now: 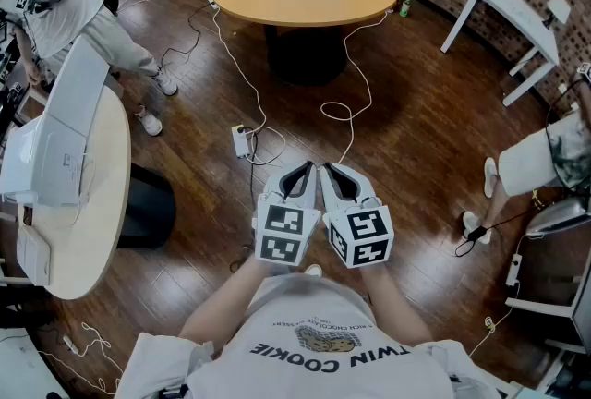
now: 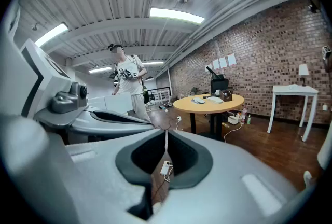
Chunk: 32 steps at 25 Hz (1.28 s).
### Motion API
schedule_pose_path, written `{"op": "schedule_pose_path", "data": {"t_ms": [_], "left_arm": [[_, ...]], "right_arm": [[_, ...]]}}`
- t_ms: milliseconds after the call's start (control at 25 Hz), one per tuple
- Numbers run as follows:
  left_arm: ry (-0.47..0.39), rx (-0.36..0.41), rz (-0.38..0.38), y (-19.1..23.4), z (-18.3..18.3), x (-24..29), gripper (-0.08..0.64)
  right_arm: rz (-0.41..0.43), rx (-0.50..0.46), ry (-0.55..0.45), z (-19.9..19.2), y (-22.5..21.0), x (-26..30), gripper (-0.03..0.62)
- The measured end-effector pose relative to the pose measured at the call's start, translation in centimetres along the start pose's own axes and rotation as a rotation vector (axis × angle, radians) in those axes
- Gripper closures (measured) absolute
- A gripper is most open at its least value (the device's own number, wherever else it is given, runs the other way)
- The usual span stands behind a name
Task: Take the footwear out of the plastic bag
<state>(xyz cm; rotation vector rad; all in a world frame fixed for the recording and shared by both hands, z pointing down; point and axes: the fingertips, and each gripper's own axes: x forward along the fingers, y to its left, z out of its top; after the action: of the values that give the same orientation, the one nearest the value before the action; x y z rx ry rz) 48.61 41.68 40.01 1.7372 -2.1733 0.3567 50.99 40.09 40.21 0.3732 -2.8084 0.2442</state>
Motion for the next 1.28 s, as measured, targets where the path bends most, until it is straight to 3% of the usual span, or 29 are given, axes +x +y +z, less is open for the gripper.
{"op": "schedule_pose_path", "data": {"t_ms": [880, 1280], "left_arm": [[-0.014, -0.048, -0.108, 20.8, 4.9, 10.2, 0.560], [0.001, -0.044, -0.143, 25.3, 5.2, 13.2, 0.560]], "right_arm": [[-0.106, -0.017, 0.031, 8.0, 0.5, 22.3, 0.580], [-0.143, 0.018, 0.025, 9.1, 0.0, 27.7, 0.580]]}}
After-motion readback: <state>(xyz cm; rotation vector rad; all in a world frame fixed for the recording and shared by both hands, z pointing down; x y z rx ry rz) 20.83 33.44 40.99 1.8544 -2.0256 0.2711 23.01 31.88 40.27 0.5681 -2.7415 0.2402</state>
